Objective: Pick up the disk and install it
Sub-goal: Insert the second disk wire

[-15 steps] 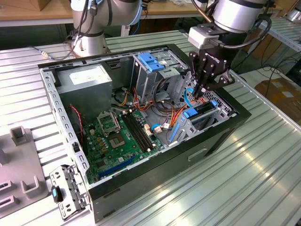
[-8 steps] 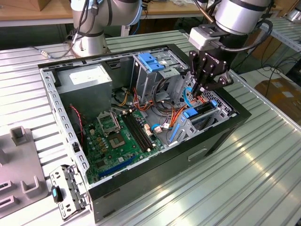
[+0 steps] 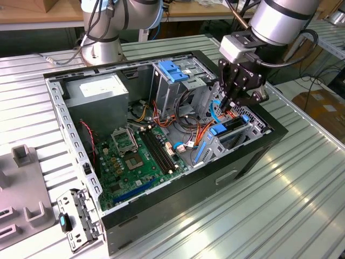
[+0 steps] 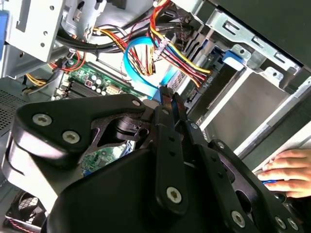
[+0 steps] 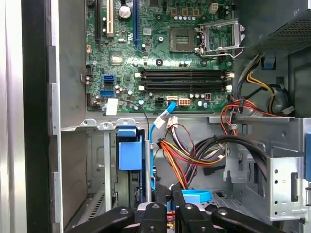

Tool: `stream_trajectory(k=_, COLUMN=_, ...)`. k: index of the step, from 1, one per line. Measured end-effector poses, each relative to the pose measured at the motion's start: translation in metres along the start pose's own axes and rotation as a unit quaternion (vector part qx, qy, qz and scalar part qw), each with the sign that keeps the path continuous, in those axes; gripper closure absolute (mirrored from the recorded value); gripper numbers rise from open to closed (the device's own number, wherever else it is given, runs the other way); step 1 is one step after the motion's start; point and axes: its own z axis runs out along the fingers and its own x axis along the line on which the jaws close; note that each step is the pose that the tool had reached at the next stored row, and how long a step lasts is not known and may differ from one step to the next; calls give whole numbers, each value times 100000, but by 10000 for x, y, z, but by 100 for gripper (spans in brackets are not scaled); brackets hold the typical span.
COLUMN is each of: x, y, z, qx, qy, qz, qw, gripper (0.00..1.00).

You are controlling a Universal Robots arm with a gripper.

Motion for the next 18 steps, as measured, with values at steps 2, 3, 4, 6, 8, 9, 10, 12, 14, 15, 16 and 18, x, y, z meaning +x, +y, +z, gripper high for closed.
stream_trajectory(k=2, x=39, y=1, z=1, qx=-2, qy=5, qz=-13, qw=100000, gripper=83)
stream_trajectory(k=3, x=55, y=1, z=3, qx=-2, qy=2, qz=-17, qw=100000, gripper=83)
stream_trajectory(k=4, x=71, y=0, z=4, qx=-3, qy=8, qz=-19, qw=100000, gripper=83)
stream_trajectory(k=6, x=103, y=0, z=7, qx=-3, qy=8, qz=-18, qw=100000, gripper=83)
stream_trajectory(k=8, x=161, y=-1, z=20, qx=-2, qy=-3, qz=-19, qw=100000, gripper=83)
stream_trajectory(k=9, x=173, y=-1, z=24, qx=-1, qy=1, qz=-19, qw=100000, gripper=83)
stream_trajectory(k=10, x=181, y=-2, z=28, qx=24, qy=8, qz=-23, qw=100000, gripper=83)
stream_trajectory(k=12, x=188, y=1, z=35, qx=442, qy=3, qz=-69, qw=99999, gripper=83)
stream_trajectory(k=14, x=192, y=18, z=41, qx=1361, qy=-22, qz=-147, qw=99991, gripper=83)
stream_trajectory(k=15, x=195, y=33, z=44, qx=1812, qy=-29, qz=-185, qw=99983, gripper=83)
stream_trajectory(k=16, x=197, y=42, z=45, qx=1957, qy=-33, qz=-197, qw=99981, gripper=83)
stream_trajectory(k=18, x=209, y=57, z=50, qx=2534, qy=-43, qz=-229, qw=99968, gripper=83)
